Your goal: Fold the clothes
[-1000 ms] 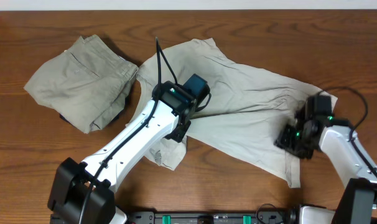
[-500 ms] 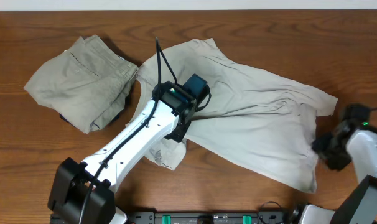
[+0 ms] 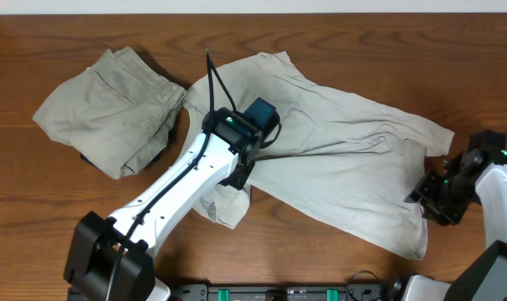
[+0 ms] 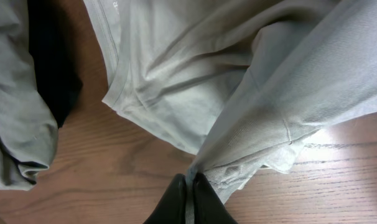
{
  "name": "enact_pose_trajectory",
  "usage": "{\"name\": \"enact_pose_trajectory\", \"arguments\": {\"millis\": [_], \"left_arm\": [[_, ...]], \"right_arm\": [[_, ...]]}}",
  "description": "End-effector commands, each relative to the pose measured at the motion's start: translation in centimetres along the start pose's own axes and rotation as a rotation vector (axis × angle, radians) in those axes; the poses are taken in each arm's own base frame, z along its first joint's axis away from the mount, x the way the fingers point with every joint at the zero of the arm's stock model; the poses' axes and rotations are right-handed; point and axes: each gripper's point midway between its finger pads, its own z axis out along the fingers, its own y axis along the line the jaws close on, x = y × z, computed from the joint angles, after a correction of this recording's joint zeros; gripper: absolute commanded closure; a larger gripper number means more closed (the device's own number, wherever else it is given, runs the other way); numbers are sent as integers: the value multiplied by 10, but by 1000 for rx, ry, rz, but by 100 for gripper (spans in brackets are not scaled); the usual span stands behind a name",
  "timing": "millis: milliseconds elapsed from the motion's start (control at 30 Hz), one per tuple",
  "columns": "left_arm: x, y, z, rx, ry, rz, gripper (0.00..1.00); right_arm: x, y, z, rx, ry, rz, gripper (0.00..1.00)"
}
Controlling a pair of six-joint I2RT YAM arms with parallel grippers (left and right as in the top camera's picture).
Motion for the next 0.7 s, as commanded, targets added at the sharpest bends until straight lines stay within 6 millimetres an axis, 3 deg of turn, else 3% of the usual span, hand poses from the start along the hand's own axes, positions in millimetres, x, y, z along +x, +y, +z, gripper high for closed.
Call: {"name": "enact_pose_trajectory", "arguments": {"millis": [0,67,233,400,567,667], "left_arm": [[-2,5,-3,-14,-13,-19,94],[-2,5,-3,-14,-13,-19,94],[-2,5,-3,-14,-12,-19,94],[-2,5,-3,-14,-12,-19,94],[-3,5,-3,-14,-14,-19,94],[-2,5,-3,-14,-13,-19,94]], "right_arm": [[14,19,5,-60,38,-120,51],[18,10,17,1,39,-98,51],[23,-37,46,199,-2,71,53],[7,-77,42,336,-106,243,53],[-28,-83,24,279,-216,338,53],[-40,-72,13,199,-228,318,53]]}}
